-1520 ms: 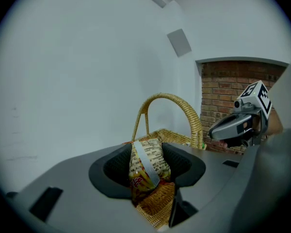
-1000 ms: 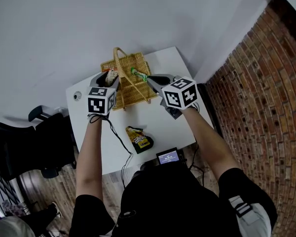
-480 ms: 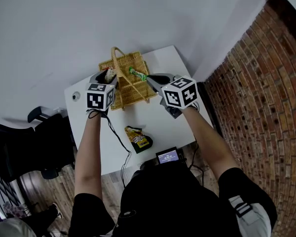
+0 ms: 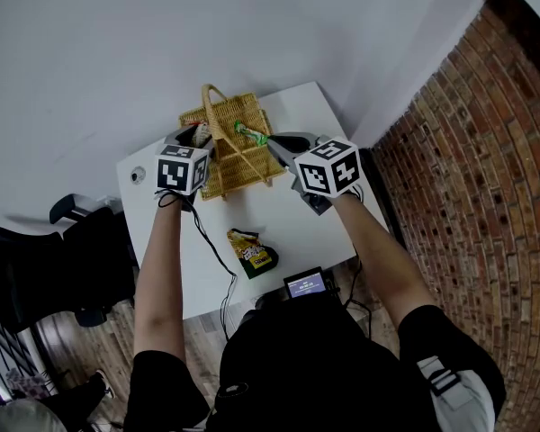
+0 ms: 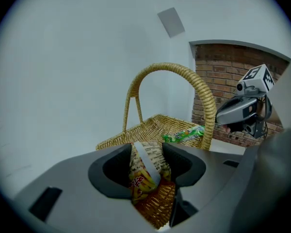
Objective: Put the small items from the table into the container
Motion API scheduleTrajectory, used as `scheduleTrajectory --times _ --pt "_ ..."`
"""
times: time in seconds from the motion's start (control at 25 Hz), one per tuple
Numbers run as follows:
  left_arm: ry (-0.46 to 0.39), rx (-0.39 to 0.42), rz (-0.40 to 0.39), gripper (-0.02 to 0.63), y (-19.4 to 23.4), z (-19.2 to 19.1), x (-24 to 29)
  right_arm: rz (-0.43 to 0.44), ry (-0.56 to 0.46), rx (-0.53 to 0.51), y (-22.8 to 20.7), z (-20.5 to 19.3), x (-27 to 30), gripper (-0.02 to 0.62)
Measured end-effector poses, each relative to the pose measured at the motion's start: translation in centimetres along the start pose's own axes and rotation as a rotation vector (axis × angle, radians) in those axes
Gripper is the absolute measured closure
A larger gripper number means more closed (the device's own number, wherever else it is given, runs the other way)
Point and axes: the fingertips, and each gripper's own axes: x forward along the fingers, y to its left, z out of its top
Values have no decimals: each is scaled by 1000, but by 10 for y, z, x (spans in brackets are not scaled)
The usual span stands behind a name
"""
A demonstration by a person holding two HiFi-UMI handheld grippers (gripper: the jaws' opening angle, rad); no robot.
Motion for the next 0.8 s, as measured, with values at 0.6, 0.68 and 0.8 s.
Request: scheduleTrajectory --times 0.6,0.68,0.8 --pt "63 9 -37 382 -3 -2 -1 -9 -9 -2 -2 5 -7 584" --pt "59 8 -39 371 -3 -2 -1 -12 -10 -1 -3 5 -8 584" --pt "50 7 -49 357 -3 -2 -1 -14 -13 0 -3 5 -9 584"
